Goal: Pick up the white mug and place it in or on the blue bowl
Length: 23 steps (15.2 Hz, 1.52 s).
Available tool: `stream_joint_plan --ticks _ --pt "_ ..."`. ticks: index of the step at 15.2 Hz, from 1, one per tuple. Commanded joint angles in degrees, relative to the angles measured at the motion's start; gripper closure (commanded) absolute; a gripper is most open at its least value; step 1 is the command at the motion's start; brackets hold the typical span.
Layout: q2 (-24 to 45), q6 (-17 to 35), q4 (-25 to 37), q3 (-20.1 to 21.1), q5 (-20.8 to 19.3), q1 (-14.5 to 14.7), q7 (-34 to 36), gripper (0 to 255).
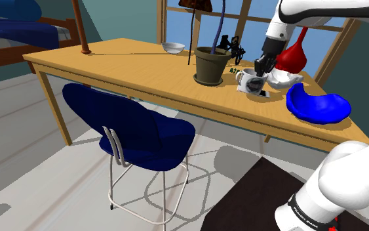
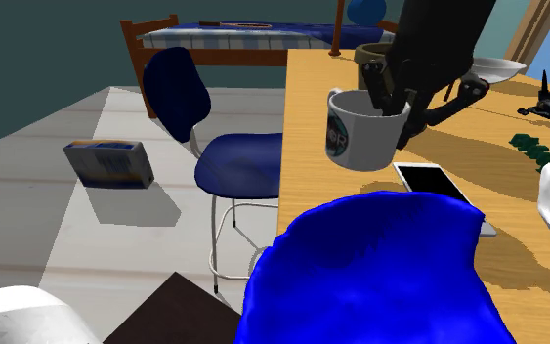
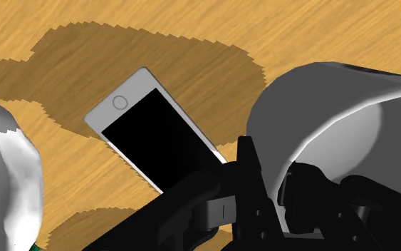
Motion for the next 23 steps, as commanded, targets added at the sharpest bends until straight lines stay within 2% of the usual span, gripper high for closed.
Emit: stream_joint_plan --ticks 1,23 --pt "0.29 -1.64 1.91 0.03 0.1 0.06 -0.07 255" --pt "6.52 -18.18 24.54 0.02 1.65 0.95 -0.68 255"
